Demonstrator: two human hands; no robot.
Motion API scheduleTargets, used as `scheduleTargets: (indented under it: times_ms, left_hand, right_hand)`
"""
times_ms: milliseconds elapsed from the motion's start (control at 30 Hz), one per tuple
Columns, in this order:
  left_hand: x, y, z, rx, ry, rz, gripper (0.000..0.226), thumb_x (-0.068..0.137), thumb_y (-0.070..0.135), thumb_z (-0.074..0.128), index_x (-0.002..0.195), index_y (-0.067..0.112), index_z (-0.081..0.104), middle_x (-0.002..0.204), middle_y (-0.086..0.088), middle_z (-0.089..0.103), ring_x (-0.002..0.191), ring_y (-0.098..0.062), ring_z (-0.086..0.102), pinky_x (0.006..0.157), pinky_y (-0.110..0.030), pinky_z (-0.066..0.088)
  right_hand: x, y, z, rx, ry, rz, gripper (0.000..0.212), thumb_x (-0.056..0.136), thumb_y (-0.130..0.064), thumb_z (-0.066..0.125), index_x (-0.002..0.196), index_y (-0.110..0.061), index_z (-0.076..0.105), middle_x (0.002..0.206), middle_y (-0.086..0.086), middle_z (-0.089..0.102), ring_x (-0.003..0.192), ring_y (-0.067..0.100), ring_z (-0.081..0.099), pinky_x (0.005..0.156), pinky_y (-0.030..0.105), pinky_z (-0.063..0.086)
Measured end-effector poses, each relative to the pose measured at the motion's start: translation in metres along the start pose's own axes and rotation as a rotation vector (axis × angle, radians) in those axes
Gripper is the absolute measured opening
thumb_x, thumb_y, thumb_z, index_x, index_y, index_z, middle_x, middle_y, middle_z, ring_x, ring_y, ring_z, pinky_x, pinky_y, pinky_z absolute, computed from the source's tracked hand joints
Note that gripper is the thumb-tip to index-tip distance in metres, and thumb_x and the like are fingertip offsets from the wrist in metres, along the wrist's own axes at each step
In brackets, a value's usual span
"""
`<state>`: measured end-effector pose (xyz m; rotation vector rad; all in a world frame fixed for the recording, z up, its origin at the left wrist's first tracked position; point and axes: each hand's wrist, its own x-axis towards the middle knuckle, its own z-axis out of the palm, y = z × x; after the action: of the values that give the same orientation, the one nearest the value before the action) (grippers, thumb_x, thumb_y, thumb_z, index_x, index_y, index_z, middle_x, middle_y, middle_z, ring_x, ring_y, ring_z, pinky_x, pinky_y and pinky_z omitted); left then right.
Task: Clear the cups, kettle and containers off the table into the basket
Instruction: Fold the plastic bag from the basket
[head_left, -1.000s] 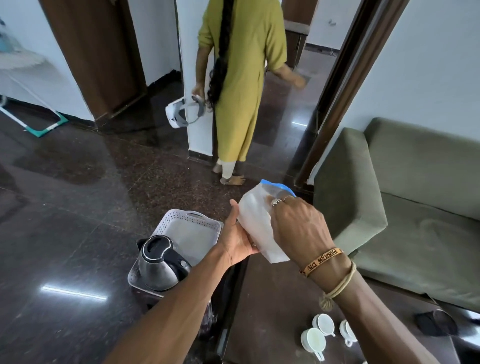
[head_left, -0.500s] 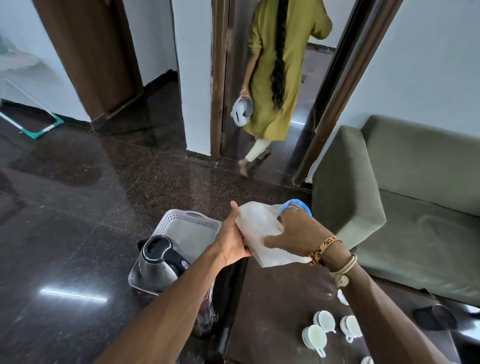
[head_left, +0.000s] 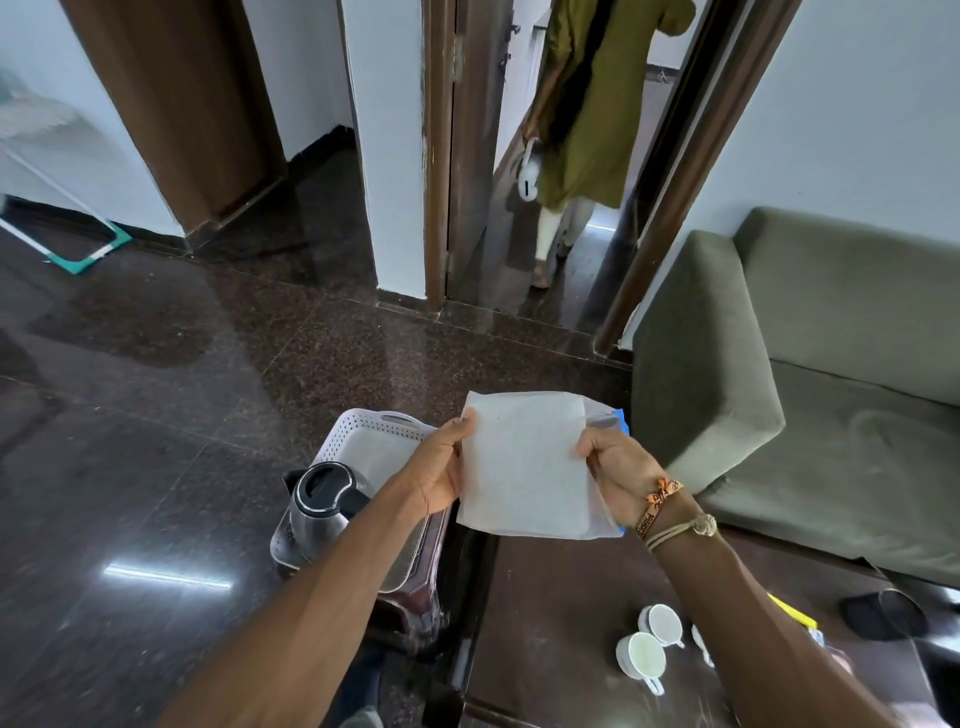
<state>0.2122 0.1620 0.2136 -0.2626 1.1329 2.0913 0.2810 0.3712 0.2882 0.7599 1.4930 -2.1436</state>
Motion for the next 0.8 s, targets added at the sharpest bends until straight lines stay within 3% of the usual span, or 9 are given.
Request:
scheduleTargets:
  times_ms: [167, 333, 467, 600, 667, 700, 733, 767, 800]
  left_hand:
    - [0.001, 0.0, -0.003, -0.021, 0.051, -0.052, 0.054, 0.091, 0.041, 0.063, 0.133, 0.008, 0.058, 0.126, -0.013, 0.067, 0.113, -0.03, 0.065, 0.094, -0.047, 0.053]
    - [0.001, 0.002, -0.009, -0.034, 0.06, -0.112, 0.038, 0.094, 0.042, 0.059, 0.094, 0.009, 0.078, 0.101, -0.013, 0.075, 0.085, -0.027, 0.074, 0.083, -0.042, 0.053]
    - [0.001, 0.001, -0.01, -0.007, 0.043, -0.098, 0.039, 0.093, 0.042, 0.06, 0.111, 0.009, 0.071, 0.113, -0.015, 0.072, 0.097, -0.03, 0.072, 0.087, -0.044, 0.054]
    - [0.004, -0.003, -0.008, 0.029, 0.015, -0.099, 0.036, 0.093, 0.039, 0.06, 0.112, 0.01, 0.07, 0.113, -0.015, 0.072, 0.098, -0.029, 0.072, 0.085, -0.043, 0.056]
    - [0.005, -0.004, -0.007, 0.049, 0.004, -0.1, 0.032, 0.094, 0.037, 0.06, 0.112, 0.012, 0.068, 0.113, -0.014, 0.073, 0.098, -0.029, 0.072, 0.084, -0.044, 0.056]
    - [0.006, -0.006, -0.008, 0.06, -0.008, -0.097, 0.031, 0.094, 0.036, 0.06, 0.112, 0.012, 0.068, 0.112, -0.014, 0.073, 0.098, -0.028, 0.072, 0.084, -0.044, 0.056]
    - [0.008, -0.007, -0.01, 0.073, -0.015, -0.1, 0.031, 0.094, 0.036, 0.06, 0.112, 0.012, 0.068, 0.112, -0.014, 0.073, 0.098, -0.029, 0.072, 0.085, -0.044, 0.056]
    - [0.007, -0.007, -0.01, 0.088, -0.019, -0.107, 0.033, 0.093, 0.038, 0.059, 0.112, 0.012, 0.069, 0.113, -0.014, 0.072, 0.099, -0.029, 0.071, 0.087, -0.045, 0.055]
    - [0.006, -0.006, -0.012, 0.102, -0.021, -0.119, 0.035, 0.093, 0.04, 0.059, 0.111, 0.012, 0.07, 0.114, -0.015, 0.072, 0.1, -0.029, 0.071, 0.09, -0.046, 0.054]
  right_hand:
    - [0.008, 0.013, -0.011, 0.087, -0.023, 0.025, 0.051, 0.082, -0.004, 0.044, 0.13, -0.004, 0.06, 0.124, 0.022, 0.066, 0.105, 0.04, 0.066, 0.09, 0.052, 0.055]
    - [0.014, 0.025, -0.021, 0.178, -0.016, 0.05, 0.035, 0.093, -0.018, 0.05, 0.123, -0.004, 0.064, 0.113, 0.019, 0.068, 0.095, 0.034, 0.068, 0.084, 0.047, 0.058]
    - [0.013, 0.026, -0.024, 0.137, -0.096, 0.048, 0.048, 0.082, -0.013, 0.072, 0.128, -0.005, 0.062, 0.127, 0.019, 0.065, 0.11, 0.036, 0.066, 0.091, 0.05, 0.054]
    - [0.041, 0.049, -0.046, 0.081, 0.001, 0.018, 0.054, 0.076, -0.013, 0.08, 0.127, -0.008, 0.064, 0.131, 0.022, 0.062, 0.115, 0.035, 0.064, 0.1, 0.053, 0.05]
    - [0.034, 0.058, -0.048, 0.077, 0.018, 0.025, 0.035, 0.091, -0.022, 0.07, 0.122, -0.006, 0.065, 0.134, 0.033, 0.055, 0.112, 0.018, 0.068, 0.105, 0.039, 0.049]
    - [0.048, 0.07, -0.061, 0.107, 0.08, -0.006, 0.023, 0.1, -0.016, 0.055, 0.11, 0.001, 0.066, 0.116, 0.038, 0.063, 0.096, 0.006, 0.073, 0.095, 0.024, 0.054]
    - [0.073, 0.088, -0.095, 0.055, 0.237, -0.01, 0.025, 0.104, -0.011, 0.044, 0.105, 0.007, 0.062, 0.096, 0.034, 0.07, 0.082, 0.002, 0.074, 0.082, 0.018, 0.057]
    - [0.106, 0.113, -0.128, 0.115, 0.161, 0.032, 0.026, 0.104, -0.014, 0.046, 0.119, 0.005, 0.057, 0.097, 0.026, 0.073, 0.087, 0.008, 0.075, 0.081, 0.024, 0.059]
    - [0.108, 0.122, -0.141, 0.059, 0.208, 0.001, 0.043, 0.102, -0.022, 0.055, 0.139, -0.002, 0.047, 0.118, 0.025, 0.068, 0.106, 0.019, 0.071, 0.094, 0.038, 0.056]
